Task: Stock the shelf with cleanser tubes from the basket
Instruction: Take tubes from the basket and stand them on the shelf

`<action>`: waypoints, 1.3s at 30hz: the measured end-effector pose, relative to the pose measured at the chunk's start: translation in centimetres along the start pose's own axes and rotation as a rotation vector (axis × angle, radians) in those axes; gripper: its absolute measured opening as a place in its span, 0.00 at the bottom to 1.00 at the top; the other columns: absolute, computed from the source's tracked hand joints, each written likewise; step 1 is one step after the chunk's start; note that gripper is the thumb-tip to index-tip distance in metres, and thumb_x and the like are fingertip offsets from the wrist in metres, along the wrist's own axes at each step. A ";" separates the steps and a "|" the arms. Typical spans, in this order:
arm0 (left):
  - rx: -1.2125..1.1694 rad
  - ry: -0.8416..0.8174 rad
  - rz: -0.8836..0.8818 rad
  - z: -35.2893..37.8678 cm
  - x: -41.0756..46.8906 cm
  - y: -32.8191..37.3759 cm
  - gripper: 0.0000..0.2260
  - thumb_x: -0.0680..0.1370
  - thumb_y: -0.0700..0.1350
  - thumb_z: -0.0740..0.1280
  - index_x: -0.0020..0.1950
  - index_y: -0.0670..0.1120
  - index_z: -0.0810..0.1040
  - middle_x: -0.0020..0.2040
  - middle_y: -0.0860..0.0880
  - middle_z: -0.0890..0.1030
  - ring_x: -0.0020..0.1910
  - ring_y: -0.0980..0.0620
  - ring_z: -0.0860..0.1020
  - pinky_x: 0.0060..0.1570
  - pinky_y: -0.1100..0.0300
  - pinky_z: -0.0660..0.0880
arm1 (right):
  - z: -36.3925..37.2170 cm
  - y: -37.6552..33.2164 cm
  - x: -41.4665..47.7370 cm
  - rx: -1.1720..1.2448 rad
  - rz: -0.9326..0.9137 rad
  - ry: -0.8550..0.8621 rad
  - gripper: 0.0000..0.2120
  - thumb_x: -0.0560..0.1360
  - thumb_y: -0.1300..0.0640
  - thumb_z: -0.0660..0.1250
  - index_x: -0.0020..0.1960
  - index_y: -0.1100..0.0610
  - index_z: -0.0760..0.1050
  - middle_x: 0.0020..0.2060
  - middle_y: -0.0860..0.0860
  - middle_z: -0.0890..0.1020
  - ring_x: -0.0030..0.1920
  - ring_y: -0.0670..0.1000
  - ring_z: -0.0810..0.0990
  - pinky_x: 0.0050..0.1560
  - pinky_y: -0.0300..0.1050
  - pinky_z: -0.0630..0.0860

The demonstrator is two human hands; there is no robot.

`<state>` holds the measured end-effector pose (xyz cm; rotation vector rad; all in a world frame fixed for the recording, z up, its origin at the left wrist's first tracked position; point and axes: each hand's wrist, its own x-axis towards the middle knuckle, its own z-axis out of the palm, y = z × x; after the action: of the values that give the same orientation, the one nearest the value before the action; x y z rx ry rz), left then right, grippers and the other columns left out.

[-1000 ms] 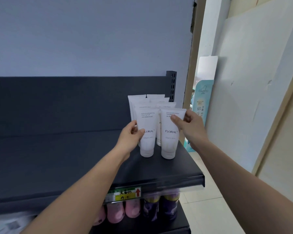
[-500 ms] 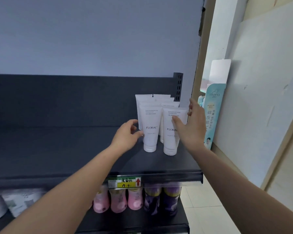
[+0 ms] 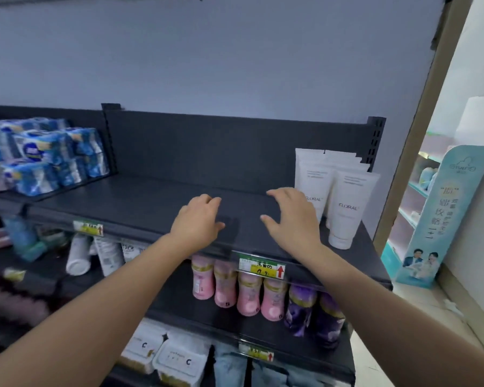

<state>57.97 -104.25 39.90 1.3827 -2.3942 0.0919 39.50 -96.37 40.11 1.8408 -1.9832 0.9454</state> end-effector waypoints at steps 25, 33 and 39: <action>0.316 -0.191 -0.592 -5.2 -19.3 -24.1 0.18 0.78 0.48 0.63 0.66 0.45 0.67 0.62 0.44 0.72 0.63 0.43 0.69 0.56 0.49 0.70 | 15.1 -25.7 -2.7 -0.014 -0.516 -0.535 0.24 0.75 0.46 0.67 0.68 0.52 0.68 0.64 0.52 0.73 0.65 0.56 0.69 0.63 0.51 0.67; 0.310 -0.202 -0.716 -6.1 -25.0 -34.6 0.16 0.78 0.48 0.64 0.64 0.44 0.70 0.61 0.45 0.73 0.63 0.44 0.71 0.57 0.52 0.71 | 21.8 -37.1 -3.6 0.020 -0.615 -0.624 0.23 0.74 0.45 0.67 0.66 0.52 0.69 0.61 0.52 0.74 0.63 0.57 0.71 0.58 0.52 0.70; 0.313 -0.248 -0.801 -6.5 -28.8 -42.5 0.15 0.78 0.47 0.64 0.63 0.44 0.71 0.59 0.45 0.74 0.60 0.44 0.72 0.56 0.50 0.73 | 26.7 -45.0 -4.6 0.067 -0.651 -0.669 0.21 0.75 0.46 0.66 0.65 0.52 0.70 0.60 0.53 0.74 0.64 0.57 0.70 0.60 0.52 0.69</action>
<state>108.73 -100.92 30.47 2.5188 -1.8605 0.0845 89.51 -108.34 29.63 2.8341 -1.4151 0.2073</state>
